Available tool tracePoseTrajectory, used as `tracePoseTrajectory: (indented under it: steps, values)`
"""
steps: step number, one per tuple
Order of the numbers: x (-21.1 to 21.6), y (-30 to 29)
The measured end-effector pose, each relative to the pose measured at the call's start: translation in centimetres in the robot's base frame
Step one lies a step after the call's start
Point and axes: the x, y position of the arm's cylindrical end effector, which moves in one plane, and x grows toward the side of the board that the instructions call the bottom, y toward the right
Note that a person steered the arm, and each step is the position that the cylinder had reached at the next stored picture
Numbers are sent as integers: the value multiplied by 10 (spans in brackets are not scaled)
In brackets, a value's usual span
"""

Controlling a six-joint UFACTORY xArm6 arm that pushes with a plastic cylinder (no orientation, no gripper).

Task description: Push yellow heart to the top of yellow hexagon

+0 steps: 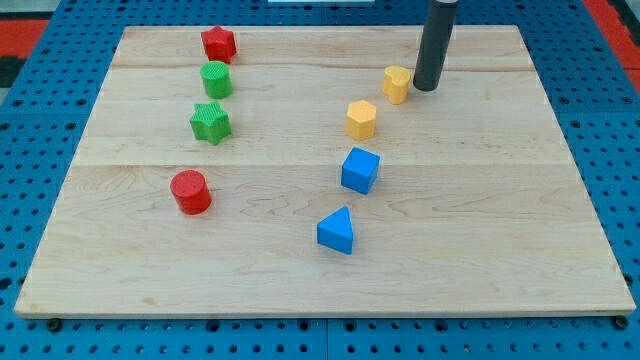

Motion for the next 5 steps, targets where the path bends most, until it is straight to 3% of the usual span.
tracePoseTrajectory:
  steps: [5]
  values:
    - [-7,-53]
